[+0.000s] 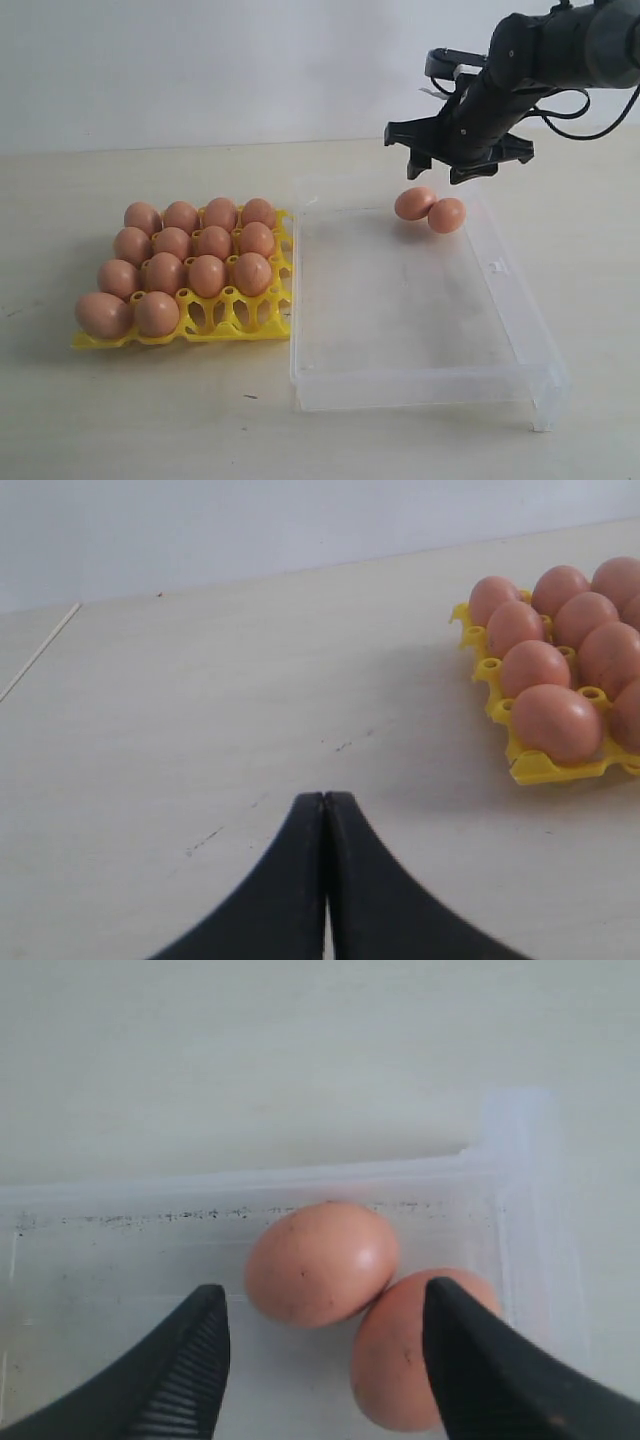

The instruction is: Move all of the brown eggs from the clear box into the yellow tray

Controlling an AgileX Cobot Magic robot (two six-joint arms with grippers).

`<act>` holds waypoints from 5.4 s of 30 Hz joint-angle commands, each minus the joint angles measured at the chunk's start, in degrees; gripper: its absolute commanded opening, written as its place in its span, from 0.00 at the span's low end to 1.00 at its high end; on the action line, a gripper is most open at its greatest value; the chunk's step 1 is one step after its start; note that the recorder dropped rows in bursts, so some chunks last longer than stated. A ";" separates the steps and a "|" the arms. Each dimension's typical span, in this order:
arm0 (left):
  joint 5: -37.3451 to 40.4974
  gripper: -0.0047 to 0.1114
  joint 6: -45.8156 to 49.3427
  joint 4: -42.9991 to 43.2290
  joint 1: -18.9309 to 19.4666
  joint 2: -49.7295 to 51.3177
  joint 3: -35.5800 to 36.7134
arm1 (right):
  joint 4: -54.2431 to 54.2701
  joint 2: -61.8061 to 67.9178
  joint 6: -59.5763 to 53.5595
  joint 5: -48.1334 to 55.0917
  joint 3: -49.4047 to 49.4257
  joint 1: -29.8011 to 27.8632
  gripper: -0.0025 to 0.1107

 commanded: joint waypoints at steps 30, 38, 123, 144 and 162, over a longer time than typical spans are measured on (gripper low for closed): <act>-0.52 0.04 -0.26 -0.14 -0.34 0.04 -0.23 | 10.78 8.90 -2.95 -7.49 -0.41 0.16 0.51; -0.52 0.04 -0.26 -0.14 -0.34 0.04 -0.23 | 15.03 8.90 -12.40 -7.36 -0.41 0.16 0.03; -0.52 0.04 -0.26 -0.14 -0.34 0.04 -0.23 | 19.14 4.17 -23.39 5.62 -0.41 12.16 0.52; -0.52 0.04 -0.26 -0.14 -0.34 0.04 -0.23 | 22.59 9.25 -22.87 2.23 -0.41 12.16 0.52; -0.52 0.04 -0.26 -0.14 -0.34 0.04 -0.23 | 31.68 -0.09 -33.42 -4.72 7.00 11.79 0.02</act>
